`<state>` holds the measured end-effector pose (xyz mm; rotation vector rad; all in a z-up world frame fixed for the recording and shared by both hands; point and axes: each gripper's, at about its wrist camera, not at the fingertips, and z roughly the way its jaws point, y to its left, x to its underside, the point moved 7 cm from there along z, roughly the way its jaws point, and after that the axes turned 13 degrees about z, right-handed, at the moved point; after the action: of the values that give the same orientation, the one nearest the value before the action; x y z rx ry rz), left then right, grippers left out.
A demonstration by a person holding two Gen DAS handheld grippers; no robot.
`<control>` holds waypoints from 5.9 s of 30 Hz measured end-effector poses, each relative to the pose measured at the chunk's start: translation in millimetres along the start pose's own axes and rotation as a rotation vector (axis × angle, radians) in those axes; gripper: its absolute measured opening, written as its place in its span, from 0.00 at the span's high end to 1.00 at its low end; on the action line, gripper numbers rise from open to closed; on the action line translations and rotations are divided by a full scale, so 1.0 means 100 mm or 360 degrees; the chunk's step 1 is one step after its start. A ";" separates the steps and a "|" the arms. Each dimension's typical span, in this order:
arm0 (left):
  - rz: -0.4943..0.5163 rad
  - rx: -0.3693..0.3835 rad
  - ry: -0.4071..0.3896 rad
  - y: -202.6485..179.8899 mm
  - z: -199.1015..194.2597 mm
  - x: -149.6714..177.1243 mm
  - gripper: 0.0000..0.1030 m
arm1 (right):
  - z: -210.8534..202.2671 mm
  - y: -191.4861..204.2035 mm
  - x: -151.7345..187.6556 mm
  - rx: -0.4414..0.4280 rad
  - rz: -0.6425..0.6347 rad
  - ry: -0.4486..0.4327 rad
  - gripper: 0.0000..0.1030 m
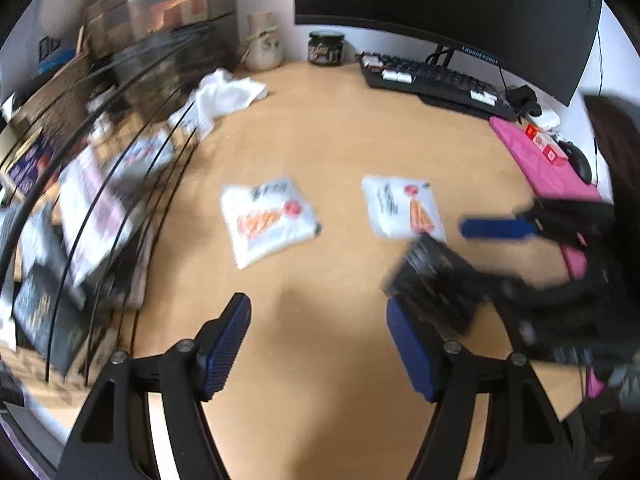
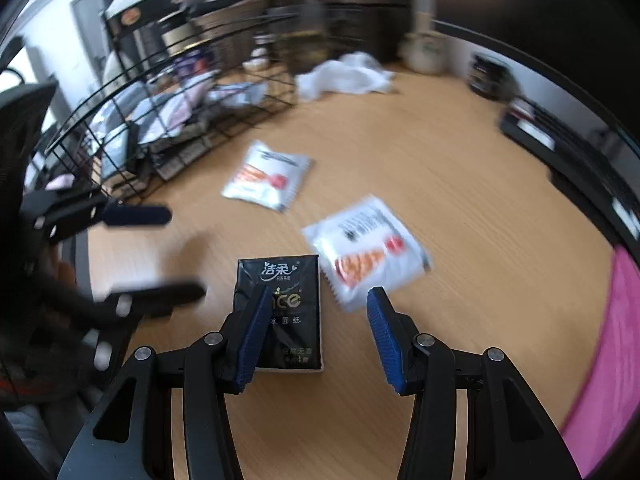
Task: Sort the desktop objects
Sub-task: 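Grasp a white sachet with the left gripper while the right grasps a Face pack, then carry the sachet and Face pack over the wire basket and open both grippers, then move both open grippers back over the desk toward the last sachet, then grasp the white sachet with the right gripper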
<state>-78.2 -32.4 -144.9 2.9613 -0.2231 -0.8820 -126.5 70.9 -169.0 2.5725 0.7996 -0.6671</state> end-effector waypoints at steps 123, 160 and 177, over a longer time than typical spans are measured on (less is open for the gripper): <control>-0.0463 -0.0399 -0.0551 2.31 -1.60 0.10 0.42 | -0.27 2.54 -1.58 -0.0322 -0.0400 -0.0478 0.41; 0.0035 0.0035 -0.0497 0.42 -1.02 -0.43 0.17 | -0.41 0.09 -0.94 0.0223 0.0211 -0.0398 0.40; -0.0055 0.0127 -0.0166 0.19 -0.12 -0.16 0.17 | 0.42 -0.20 -0.50 0.0205 0.0295 -0.0158 0.40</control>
<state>-87.7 -48.4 -124.7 3.0038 -0.2161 -1.0575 -188.7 44.7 -181.0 2.6617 0.4938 -0.8038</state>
